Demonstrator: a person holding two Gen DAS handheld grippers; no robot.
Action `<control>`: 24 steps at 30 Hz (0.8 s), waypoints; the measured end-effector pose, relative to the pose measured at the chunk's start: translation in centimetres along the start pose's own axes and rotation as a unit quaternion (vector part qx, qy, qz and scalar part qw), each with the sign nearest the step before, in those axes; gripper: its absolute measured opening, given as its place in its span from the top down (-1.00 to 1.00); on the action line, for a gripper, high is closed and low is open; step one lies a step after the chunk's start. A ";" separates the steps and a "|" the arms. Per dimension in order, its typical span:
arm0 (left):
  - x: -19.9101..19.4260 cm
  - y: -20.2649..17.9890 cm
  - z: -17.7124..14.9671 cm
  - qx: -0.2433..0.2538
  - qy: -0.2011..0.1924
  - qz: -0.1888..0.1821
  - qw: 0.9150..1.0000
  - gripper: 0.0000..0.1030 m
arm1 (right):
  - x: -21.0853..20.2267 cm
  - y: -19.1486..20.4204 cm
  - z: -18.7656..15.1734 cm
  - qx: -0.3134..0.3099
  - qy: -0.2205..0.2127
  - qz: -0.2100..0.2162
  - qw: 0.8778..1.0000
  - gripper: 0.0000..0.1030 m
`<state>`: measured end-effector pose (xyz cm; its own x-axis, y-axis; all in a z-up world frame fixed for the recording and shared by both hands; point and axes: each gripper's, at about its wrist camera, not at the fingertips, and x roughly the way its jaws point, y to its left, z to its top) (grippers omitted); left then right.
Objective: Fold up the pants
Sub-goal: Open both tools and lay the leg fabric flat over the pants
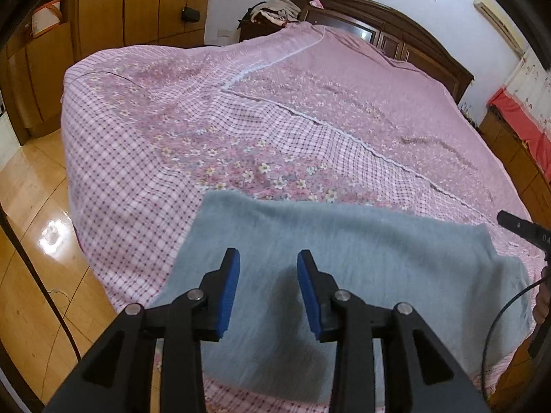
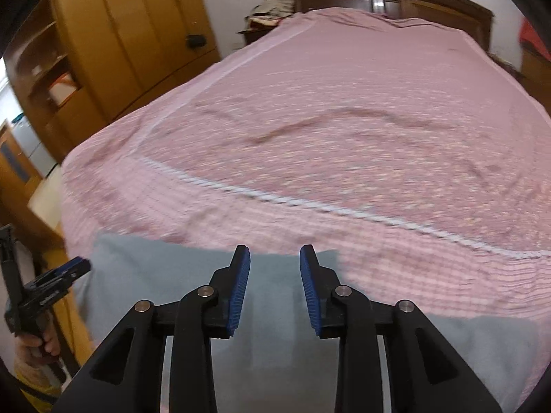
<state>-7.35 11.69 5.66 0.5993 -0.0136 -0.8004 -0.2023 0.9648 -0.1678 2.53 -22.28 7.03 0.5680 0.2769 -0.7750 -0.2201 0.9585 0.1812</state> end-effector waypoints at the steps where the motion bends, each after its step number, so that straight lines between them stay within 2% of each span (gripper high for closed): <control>1: 0.3 -0.2 -0.2 0.003 0.006 0.001 1.000 0.30 | 0.2 -0.8 0.0 0.004 0.002 -0.006 1.000 0.38; 6: 0.8 -0.1 -2.0 0.011 0.022 0.015 1.000 0.20 | 2.4 -3.2 -0.3 0.020 0.035 -0.013 0.999 0.38; 11: 0.8 0.6 -3.9 0.015 0.027 0.031 0.999 0.13 | 4.8 -3.7 -1.4 0.020 0.071 0.016 0.997 0.37; 13: 0.7 0.8 -4.2 0.018 0.028 0.035 0.999 0.13 | 5.1 -3.6 -1.5 0.018 0.067 0.024 0.997 0.37; 15: 0.7 0.8 -4.2 0.017 0.029 0.037 0.999 0.13 | 4.6 -3.4 -1.5 0.016 0.051 0.046 0.997 0.72; 16: 0.7 0.8 -4.2 0.018 0.029 0.039 0.999 0.13 | 4.1 -3.3 -1.3 0.015 0.034 0.054 0.998 0.84; 19: 0.5 0.8 -4.6 0.020 0.028 0.042 0.999 0.13 | 2.6 -3.2 -0.8 0.009 -0.014 0.046 0.999 0.84; 24: 0.4 1.0 -4.9 0.021 0.029 0.043 0.998 0.09 | 5.5 -3.7 -0.7 0.014 0.021 0.032 0.999 0.84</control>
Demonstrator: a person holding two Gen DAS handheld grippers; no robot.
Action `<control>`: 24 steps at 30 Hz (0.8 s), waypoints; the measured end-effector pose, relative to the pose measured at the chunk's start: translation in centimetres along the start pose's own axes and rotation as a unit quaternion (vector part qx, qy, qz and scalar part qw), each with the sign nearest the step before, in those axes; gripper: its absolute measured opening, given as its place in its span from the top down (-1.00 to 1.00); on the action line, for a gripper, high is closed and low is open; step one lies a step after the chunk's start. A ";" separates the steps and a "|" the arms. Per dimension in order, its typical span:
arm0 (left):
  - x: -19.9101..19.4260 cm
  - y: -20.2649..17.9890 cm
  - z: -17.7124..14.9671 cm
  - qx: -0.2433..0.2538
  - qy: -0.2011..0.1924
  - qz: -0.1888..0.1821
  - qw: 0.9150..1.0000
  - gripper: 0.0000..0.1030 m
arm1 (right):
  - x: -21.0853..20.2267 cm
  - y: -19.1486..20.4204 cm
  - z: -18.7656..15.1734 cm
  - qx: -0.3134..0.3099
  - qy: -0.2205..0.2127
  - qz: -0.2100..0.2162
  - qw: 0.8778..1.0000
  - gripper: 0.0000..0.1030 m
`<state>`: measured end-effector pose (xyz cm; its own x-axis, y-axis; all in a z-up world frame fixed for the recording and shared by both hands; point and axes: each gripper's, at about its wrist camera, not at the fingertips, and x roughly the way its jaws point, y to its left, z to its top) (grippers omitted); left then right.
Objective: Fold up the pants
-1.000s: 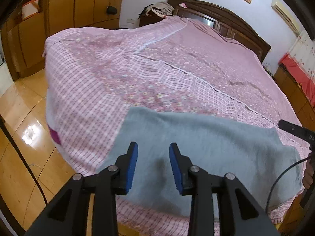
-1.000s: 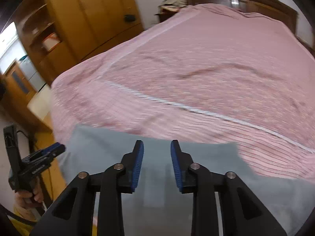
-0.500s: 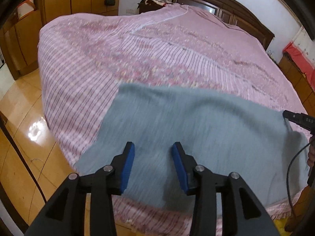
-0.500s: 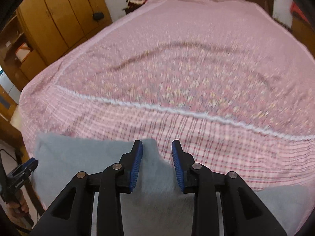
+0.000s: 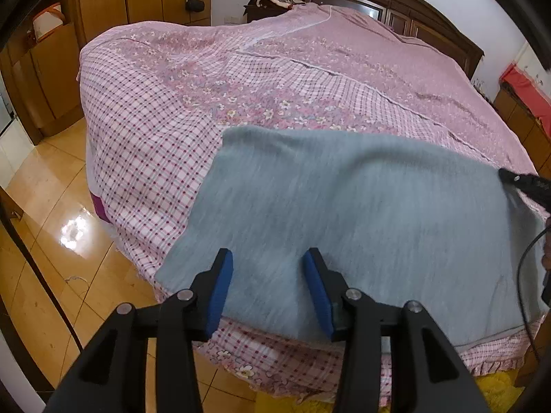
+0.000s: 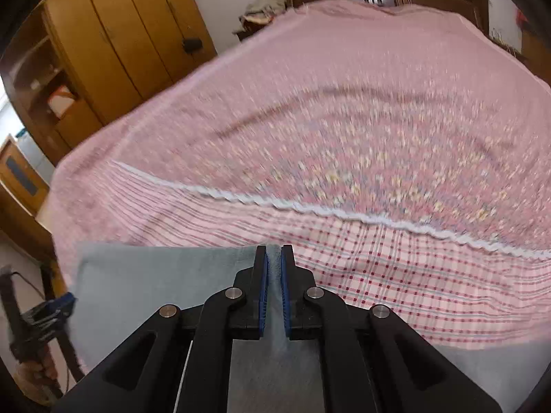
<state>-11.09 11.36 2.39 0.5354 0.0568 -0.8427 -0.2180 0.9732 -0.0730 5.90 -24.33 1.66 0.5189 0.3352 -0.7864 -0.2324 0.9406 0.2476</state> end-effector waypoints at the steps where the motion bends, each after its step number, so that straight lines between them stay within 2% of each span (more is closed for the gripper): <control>1: 0.0 0.0 0.0 0.002 -0.001 0.001 1.000 0.06 | 0.9 -0.1 -0.2 0.001 0.010 -0.004 1.000 0.84; 3: -0.2 0.0 -0.1 0.008 -0.004 0.007 1.000 0.00 | 1.3 -0.4 -0.4 0.018 0.010 -0.005 1.000 0.83; 6: -0.6 -0.1 0.0 0.013 -0.012 0.008 1.000 0.00 | -0.1 -1.0 -0.5 0.052 0.003 0.003 0.999 0.77; 8: -1.0 -0.1 0.2 0.010 -0.013 0.005 1.000 0.00 | -1.9 -1.3 -0.9 0.066 -0.011 -0.004 0.998 0.60; 14: -2.6 -0.9 1.2 0.023 -0.029 -0.013 0.999 0.00 | -8.1 -3.4 -3.3 0.083 -0.064 -0.033 0.994 0.51; 18: -3.6 -3.0 1.9 0.047 -0.040 -0.027 0.998 0.00 | -11.6 -5.9 -5.0 0.109 -0.087 -0.055 0.989 0.46; 24: -4.0 -8.3 3.7 0.094 -0.050 -0.070 0.992 0.00 | -14.5 -9.6 -6.8 0.148 -0.110 -0.102 0.978 0.46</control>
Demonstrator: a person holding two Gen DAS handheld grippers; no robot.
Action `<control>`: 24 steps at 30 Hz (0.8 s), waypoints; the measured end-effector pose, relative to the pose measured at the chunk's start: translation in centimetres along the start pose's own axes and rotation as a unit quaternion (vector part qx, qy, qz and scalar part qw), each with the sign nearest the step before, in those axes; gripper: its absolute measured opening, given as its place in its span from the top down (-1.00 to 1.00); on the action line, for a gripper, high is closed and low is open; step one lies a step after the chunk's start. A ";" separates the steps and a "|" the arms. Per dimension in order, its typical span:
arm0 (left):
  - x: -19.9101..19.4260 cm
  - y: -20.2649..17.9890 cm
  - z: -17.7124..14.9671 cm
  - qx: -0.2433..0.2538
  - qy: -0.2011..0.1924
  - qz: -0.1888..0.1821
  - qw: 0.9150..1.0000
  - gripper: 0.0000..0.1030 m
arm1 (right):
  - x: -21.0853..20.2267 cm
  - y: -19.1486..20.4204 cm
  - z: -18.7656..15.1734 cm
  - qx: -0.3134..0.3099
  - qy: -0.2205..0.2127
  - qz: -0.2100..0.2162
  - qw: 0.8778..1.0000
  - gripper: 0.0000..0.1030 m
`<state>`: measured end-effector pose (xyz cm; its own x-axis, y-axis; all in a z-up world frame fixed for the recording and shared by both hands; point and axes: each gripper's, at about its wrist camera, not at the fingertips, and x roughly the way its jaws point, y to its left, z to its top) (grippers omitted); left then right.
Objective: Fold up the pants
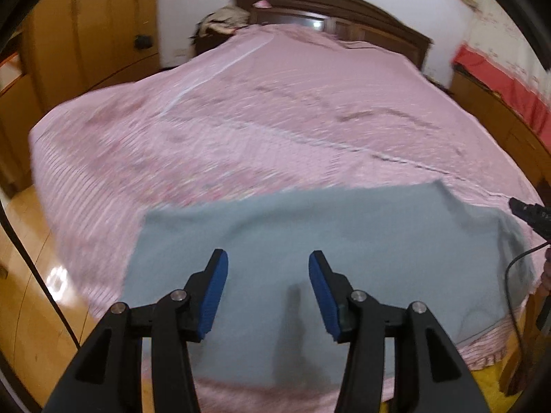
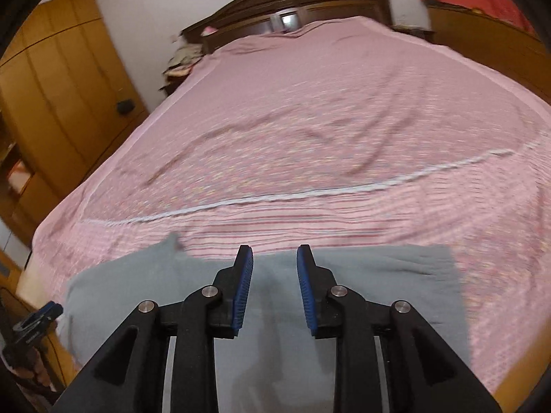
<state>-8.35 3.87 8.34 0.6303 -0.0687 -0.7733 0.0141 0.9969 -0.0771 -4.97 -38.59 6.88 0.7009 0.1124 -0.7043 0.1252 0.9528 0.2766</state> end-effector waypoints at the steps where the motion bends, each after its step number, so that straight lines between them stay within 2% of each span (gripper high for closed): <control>1: 0.2 -1.2 0.6 0.011 -0.001 -0.012 1.000 0.00 | -0.4 -0.6 -0.1 0.005 -0.005 -0.007 1.000 0.46; 4: 1.1 -4.3 1.9 0.036 0.000 -0.042 0.998 0.00 | -1.6 -2.9 -0.4 0.026 -0.022 -0.015 0.999 0.46; 8: 2.5 -8.1 3.3 0.061 0.008 -0.080 0.995 0.00 | -2.8 -6.1 -0.8 0.056 -0.033 -0.033 0.997 0.26; 10: 3.4 -10.2 3.8 0.075 0.011 -0.098 0.992 0.00 | -3.1 -8.0 -1.0 0.077 -0.035 -0.045 0.995 0.25; 13: 4.6 -13.1 4.2 0.093 0.018 -0.116 0.989 0.00 | -3.3 -10.6 -1.5 0.117 -0.038 -0.038 0.992 0.25; 18: 6.3 -16.5 4.6 0.107 0.025 -0.132 0.985 0.00 | -2.6 -13.0 -1.9 0.155 -0.029 -0.019 0.987 0.23; 24: 8.0 -18.9 4.6 0.117 0.039 -0.132 0.984 0.00 | -1.5 -13.1 -2.4 0.162 -0.017 0.007 0.987 0.22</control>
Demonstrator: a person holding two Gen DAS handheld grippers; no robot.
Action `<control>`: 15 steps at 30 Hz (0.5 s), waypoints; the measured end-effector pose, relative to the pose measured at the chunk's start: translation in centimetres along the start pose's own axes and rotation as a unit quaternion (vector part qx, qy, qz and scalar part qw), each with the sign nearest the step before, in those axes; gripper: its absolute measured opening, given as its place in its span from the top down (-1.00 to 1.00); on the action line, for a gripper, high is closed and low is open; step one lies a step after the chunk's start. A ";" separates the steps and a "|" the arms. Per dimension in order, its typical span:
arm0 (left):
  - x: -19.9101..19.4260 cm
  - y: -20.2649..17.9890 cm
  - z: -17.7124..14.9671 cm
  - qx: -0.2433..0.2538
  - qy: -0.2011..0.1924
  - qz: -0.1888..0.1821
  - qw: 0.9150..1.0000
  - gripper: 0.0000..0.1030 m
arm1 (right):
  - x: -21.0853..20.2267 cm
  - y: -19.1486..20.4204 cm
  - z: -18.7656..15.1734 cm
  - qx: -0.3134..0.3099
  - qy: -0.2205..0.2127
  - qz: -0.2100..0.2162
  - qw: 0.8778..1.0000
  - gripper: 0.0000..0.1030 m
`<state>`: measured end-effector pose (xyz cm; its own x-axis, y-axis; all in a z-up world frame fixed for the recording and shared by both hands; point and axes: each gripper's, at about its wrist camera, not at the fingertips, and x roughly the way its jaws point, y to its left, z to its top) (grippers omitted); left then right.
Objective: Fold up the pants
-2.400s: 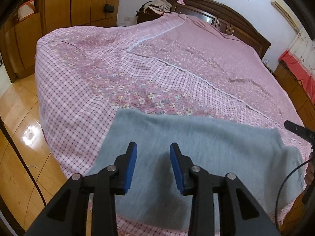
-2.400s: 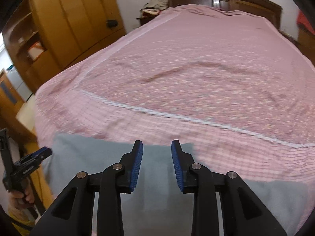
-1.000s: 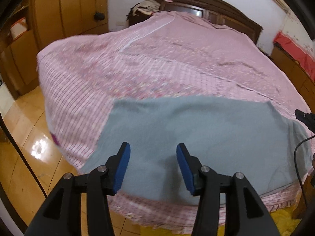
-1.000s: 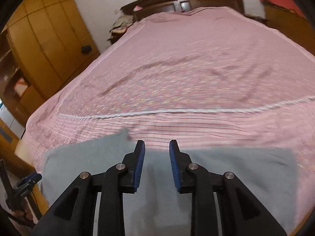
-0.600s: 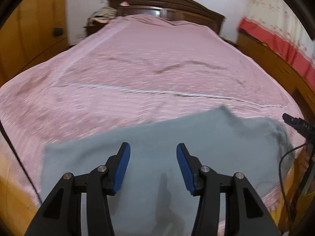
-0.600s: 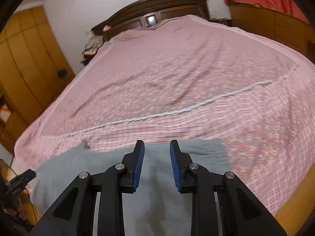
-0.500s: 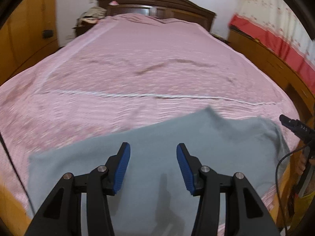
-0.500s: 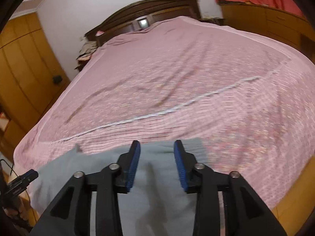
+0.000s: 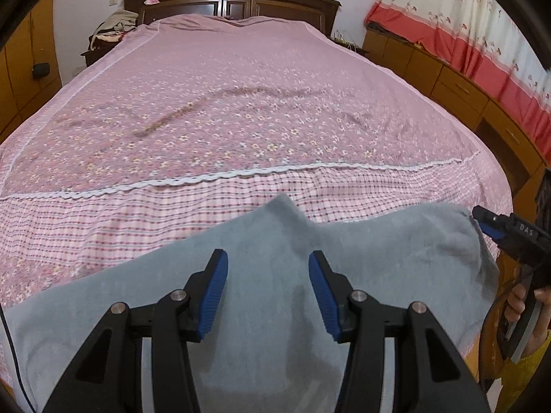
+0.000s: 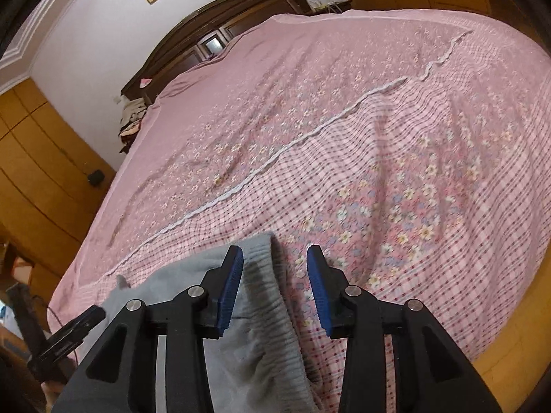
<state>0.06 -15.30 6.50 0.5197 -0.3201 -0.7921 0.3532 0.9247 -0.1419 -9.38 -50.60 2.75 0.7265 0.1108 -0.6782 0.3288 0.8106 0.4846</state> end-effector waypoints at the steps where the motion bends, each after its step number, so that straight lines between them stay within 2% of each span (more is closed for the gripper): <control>1: 0.2 0.0 0.0 0.001 0.002 0.001 1.000 0.00 | 0.1 0.1 -0.1 -0.002 0.002 0.001 1.000 0.20; 6: 1.5 -0.6 0.2 0.002 0.013 0.006 1.000 0.00 | 0.5 0.6 -0.1 -0.005 -0.002 0.008 1.000 0.12; 10: 2.6 -1.3 0.4 0.008 0.018 0.008 1.000 0.00 | 1.9 1.3 0.4 -0.022 0.003 0.000 1.000 0.11; 15: 3.6 -2.0 0.3 0.016 0.013 0.016 1.000 0.00 | 4.2 1.1 0.4 -0.012 0.018 0.007 1.000 0.06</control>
<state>1.43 -18.34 4.13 0.5114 -0.2838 -0.8111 0.3606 0.9276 -0.0972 -5.76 -49.48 0.63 0.7088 0.1420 -0.6910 0.3035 0.8228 0.4805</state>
